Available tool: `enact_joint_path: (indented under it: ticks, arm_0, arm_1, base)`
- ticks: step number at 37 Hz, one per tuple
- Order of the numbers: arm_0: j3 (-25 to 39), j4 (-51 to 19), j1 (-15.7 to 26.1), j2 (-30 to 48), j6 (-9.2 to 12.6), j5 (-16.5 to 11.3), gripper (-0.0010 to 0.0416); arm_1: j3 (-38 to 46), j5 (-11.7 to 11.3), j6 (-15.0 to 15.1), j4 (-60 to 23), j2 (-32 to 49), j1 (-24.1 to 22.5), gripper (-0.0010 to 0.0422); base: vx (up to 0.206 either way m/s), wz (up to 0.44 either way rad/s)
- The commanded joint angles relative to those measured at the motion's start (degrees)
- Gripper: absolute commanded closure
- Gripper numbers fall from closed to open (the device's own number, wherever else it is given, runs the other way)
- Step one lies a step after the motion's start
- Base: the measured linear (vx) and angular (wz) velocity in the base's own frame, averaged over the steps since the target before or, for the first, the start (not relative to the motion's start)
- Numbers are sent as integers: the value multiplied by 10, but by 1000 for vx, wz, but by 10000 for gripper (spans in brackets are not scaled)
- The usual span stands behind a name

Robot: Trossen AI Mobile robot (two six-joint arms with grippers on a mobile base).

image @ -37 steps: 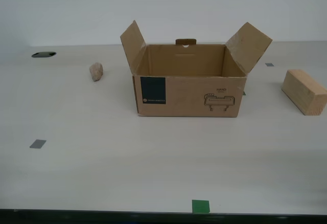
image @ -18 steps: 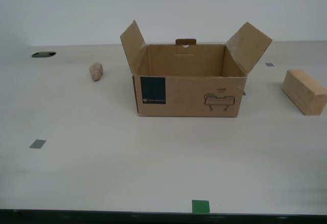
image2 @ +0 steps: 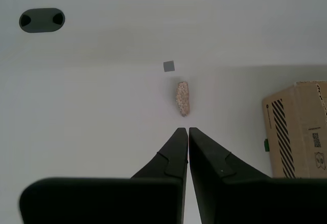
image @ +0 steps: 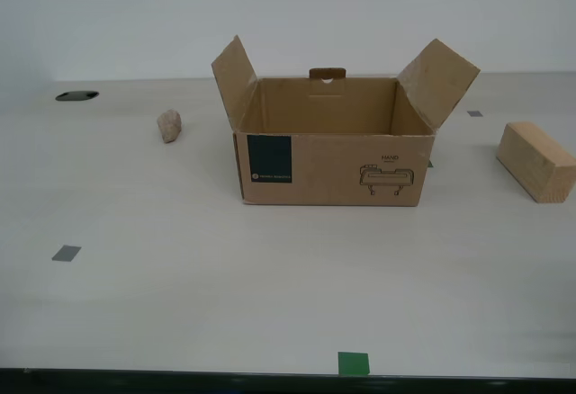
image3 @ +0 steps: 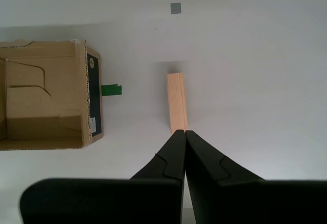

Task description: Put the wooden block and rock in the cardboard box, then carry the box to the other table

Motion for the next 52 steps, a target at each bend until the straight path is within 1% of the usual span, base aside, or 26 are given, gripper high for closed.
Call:
enact_joint_path:
  ticks: [1, 11, 17, 36, 44, 52]
  arm_0:
    - [-1, -2, 0, 3, 1, 0, 406]
    - [-1, 0, 0, 2, 1, 0, 406]
    - [-1, 0, 0, 2, 2, 0, 406]
    - [-1, 0, 0, 2, 2, 0, 406]
    - [-1, 25, 0, 2, 2, 0, 406]
    - [-1, 26, 1, 2, 2, 0, 406]
  arm_1:
    - [1, 2, 0, -5, 0, -2, 412]
    - [1, 2, -19, -6, 0, -2, 412]
    - [1, 2, -15, 0, 0, -2, 412]
    - [1, 2, -15, 14, 0, -1, 412]
    - [1, 2, -15, 21, 0, -1, 412]
    - [1, 2, -15, 21, 0, -1, 412]
  base:
    - [0, 0]
    - [0, 0]
    - [0, 0]
    - [0, 0]
    - [0, 0]
    - [0, 0]
